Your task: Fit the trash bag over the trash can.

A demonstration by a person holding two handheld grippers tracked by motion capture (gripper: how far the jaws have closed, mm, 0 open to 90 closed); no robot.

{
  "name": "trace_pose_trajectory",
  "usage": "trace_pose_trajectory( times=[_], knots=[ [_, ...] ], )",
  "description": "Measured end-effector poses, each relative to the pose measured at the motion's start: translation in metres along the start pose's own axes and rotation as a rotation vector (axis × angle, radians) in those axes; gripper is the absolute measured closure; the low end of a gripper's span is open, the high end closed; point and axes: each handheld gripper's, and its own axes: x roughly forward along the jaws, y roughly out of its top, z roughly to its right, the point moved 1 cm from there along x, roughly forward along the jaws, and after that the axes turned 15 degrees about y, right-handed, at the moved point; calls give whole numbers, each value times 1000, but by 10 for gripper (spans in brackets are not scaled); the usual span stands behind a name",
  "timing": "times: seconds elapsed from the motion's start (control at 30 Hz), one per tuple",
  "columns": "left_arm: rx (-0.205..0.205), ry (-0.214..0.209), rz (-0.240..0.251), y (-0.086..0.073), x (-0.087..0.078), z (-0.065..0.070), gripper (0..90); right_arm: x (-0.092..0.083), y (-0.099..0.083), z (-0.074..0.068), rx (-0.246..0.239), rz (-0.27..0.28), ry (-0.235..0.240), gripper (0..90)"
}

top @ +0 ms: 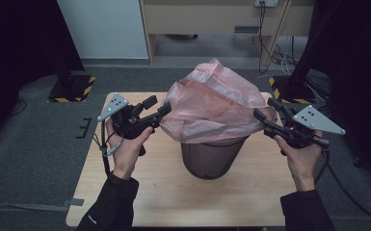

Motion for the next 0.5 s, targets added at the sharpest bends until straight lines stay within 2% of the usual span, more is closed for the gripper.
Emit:
trace_pose_trajectory(
  times=[0.13,0.2,0.27,0.3,0.37,0.5],
  knots=[
    [-10,3,-16,7,11,-1,356,7,8,-1,-32,-19,15,505],
    [-21,-6,-24,8,17,-1,381,11,11,-3,-41,-26,28,623],
    [-37,-21,-44,6,23,-3,450,14,12,-4,-21,-17,37,745],
    [-47,-33,-55,5,26,-4,483,14,13,-4,-9,-17,36,776],
    [-60,-54,-73,1,30,-6,607,15,13,-2,15,-4,29,867],
    [-49,-81,-103,-8,34,-11,809,15,12,8,131,28,-5,900]
  ],
)
